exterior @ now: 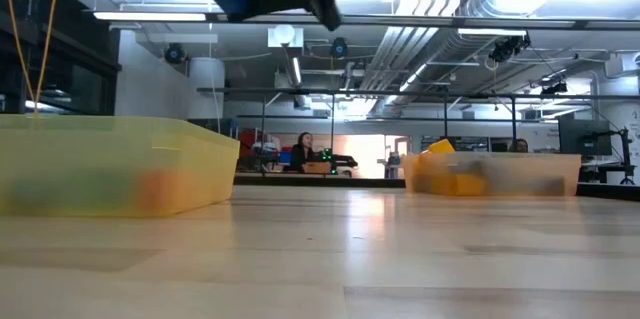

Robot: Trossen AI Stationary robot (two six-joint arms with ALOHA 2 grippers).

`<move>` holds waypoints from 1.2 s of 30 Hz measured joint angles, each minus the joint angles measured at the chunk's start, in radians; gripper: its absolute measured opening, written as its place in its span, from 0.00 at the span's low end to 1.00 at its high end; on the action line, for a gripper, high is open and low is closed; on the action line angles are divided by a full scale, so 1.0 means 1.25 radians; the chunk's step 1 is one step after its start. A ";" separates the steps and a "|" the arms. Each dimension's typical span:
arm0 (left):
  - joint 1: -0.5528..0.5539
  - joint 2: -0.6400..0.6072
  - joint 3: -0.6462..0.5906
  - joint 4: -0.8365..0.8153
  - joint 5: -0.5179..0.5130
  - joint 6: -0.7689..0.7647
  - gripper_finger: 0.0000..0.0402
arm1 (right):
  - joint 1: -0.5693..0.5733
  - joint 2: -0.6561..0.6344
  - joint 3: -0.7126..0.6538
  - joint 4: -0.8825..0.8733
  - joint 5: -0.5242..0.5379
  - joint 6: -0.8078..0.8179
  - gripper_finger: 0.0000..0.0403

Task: Sort blocks by size
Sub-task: Put the small blue 4 stud game piece into the yellow bin, then return to Home Position

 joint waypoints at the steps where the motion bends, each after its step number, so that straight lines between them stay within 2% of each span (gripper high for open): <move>1: 0.000 0.000 0.000 0.000 0.000 0.000 0.71 | -0.004 0.002 0.000 0.019 0.000 -0.003 0.34; 7: 0.001 -0.017 -0.001 0.002 0.001 0.032 0.71 | -0.018 0.054 0.000 0.198 -0.005 -0.022 0.36; 18: 0.009 -0.086 -0.001 0.029 -0.020 0.071 0.71 | -0.023 0.154 0.000 0.354 -0.017 0.062 0.38; 25: 0.009 -0.084 -0.001 0.021 -0.021 0.071 0.71 | -0.022 0.169 0.000 0.361 -0.027 0.126 0.48; 32: 0.009 -0.084 -0.001 0.017 -0.021 0.071 0.71 | -0.028 0.169 0.008 0.359 -0.032 0.112 0.61; 36: 0.009 -0.084 -0.001 0.018 -0.021 0.071 0.71 | -0.042 0.170 0.031 0.357 -0.076 0.062 0.63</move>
